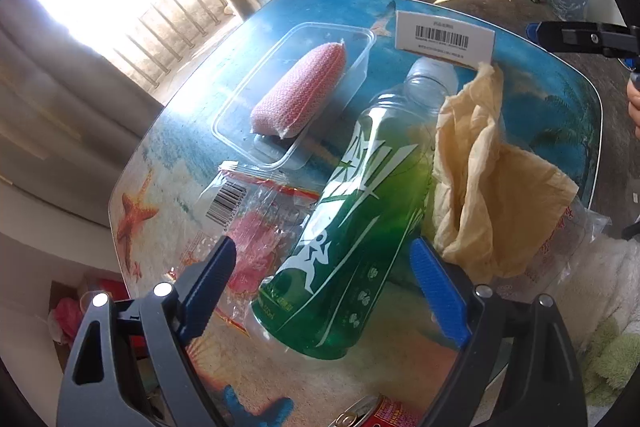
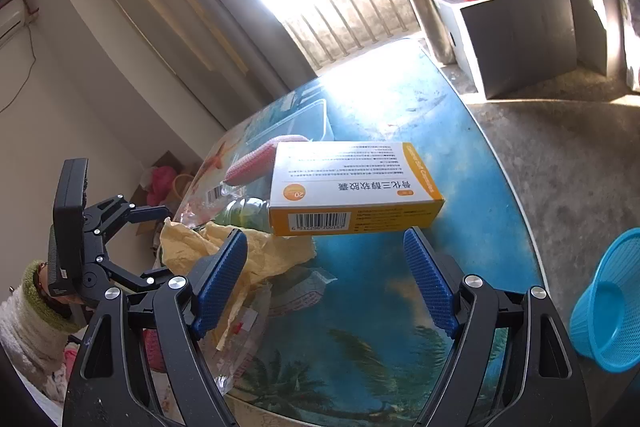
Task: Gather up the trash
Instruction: 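Reach past the can and grasp the green bottle with the left tool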
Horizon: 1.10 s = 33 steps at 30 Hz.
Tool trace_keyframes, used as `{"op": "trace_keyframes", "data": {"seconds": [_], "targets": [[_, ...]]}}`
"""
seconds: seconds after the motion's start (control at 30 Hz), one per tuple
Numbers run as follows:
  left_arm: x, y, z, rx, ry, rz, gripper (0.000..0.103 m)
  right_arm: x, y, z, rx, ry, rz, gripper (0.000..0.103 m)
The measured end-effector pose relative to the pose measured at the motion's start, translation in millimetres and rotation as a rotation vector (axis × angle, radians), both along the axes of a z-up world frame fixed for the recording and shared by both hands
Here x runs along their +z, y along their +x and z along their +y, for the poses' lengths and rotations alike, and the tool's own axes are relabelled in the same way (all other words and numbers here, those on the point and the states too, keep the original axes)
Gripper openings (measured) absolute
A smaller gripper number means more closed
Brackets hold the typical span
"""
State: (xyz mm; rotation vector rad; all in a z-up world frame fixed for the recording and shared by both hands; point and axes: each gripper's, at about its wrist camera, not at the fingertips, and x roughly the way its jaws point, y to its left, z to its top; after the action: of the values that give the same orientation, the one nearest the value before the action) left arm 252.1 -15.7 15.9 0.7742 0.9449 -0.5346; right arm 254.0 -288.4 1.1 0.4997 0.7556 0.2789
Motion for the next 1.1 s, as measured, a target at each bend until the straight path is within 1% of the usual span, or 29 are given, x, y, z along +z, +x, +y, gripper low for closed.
{"op": "trace_keyframes", "data": {"seconds": [0.13,0.17,0.23,0.27,0.47,0.53,0.67,0.97,1.1], "targets": [[-8.8,8.9,-15.0,-0.104,0.057,0.054,0.079,-1.6,1.0,0.3,-0.004,0.003,0.005,0.077],[-10.8,11.6,-16.9,-0.119,0.063,0.075,0.075,-2.1,1.1,-0.3,-0.005,0.003,0.007,0.077],[-14.4,19.0,-19.8,-0.13,0.07,0.121,0.071,-3.7,1.9,-1.1,-0.007,0.006,0.01,0.077],[-15.9,21.5,-21.4,-0.136,0.074,0.135,0.067,-4.2,1.9,-1.5,-0.008,0.007,0.011,0.077],[-24.1,24.7,-23.7,-0.181,0.103,0.17,0.065,-5.2,2.5,-2.1,-0.007,0.016,0.018,0.077],[-25.4,26.7,-23.7,-0.182,0.107,0.176,0.065,-5.1,1.9,-2.5,-0.005,0.016,0.017,0.077],[-24.4,23.4,-26.0,-0.194,0.118,0.158,0.061,-4.1,2.4,-1.8,-0.007,0.017,0.015,0.077],[-6.1,9.8,-22.0,-0.183,0.068,0.144,0.054,0.4,0.0,-1.0,-0.009,0.015,0.007,0.077],[-6.2,5.9,-18.2,-0.171,0.072,0.149,0.054,2.2,-0.7,0.6,-0.006,0.015,0.003,0.077]]}}
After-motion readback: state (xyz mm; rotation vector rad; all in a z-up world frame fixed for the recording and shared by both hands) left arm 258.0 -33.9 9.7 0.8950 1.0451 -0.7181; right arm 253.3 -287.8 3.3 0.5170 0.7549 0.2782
